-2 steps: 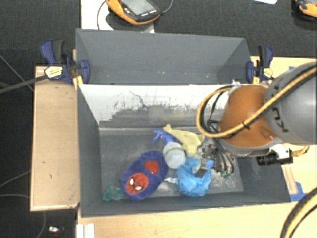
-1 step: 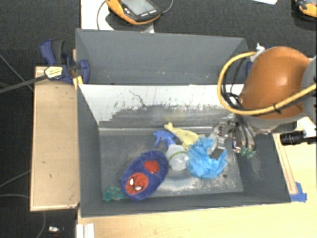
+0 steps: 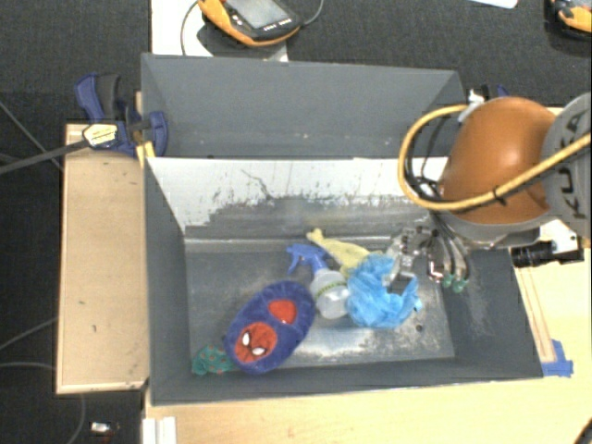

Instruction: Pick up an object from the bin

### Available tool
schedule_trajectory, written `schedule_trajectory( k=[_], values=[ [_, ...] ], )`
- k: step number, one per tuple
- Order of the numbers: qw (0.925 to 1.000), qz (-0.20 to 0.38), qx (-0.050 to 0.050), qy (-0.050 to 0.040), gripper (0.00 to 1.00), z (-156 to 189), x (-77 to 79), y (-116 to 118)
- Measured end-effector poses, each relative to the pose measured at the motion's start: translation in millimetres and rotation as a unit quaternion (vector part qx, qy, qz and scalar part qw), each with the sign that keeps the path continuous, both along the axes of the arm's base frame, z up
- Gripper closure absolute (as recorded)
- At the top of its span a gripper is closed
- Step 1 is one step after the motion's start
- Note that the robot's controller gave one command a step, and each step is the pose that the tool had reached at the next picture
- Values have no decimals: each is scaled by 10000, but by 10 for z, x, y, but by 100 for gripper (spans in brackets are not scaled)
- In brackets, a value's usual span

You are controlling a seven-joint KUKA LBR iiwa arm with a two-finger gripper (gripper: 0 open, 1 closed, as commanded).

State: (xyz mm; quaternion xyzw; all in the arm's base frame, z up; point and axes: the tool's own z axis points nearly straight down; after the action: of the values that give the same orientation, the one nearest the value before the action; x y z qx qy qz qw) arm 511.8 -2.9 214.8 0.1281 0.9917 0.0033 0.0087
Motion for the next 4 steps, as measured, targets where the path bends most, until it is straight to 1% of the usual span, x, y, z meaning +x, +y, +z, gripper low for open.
schedule_trajectory(
  k=[1, 2, 3, 4],
  values=[
    [10000, -16, 4, -12, 100, 346, -101, 155],
    [10000, 61, -7, 69, 100, -286, -43, 204],
    [9992, 397, -12, -47, 100, 15, -72, 296],
    [9987, 517, -22, 32, 100, -14, 125, 75]
  ],
)
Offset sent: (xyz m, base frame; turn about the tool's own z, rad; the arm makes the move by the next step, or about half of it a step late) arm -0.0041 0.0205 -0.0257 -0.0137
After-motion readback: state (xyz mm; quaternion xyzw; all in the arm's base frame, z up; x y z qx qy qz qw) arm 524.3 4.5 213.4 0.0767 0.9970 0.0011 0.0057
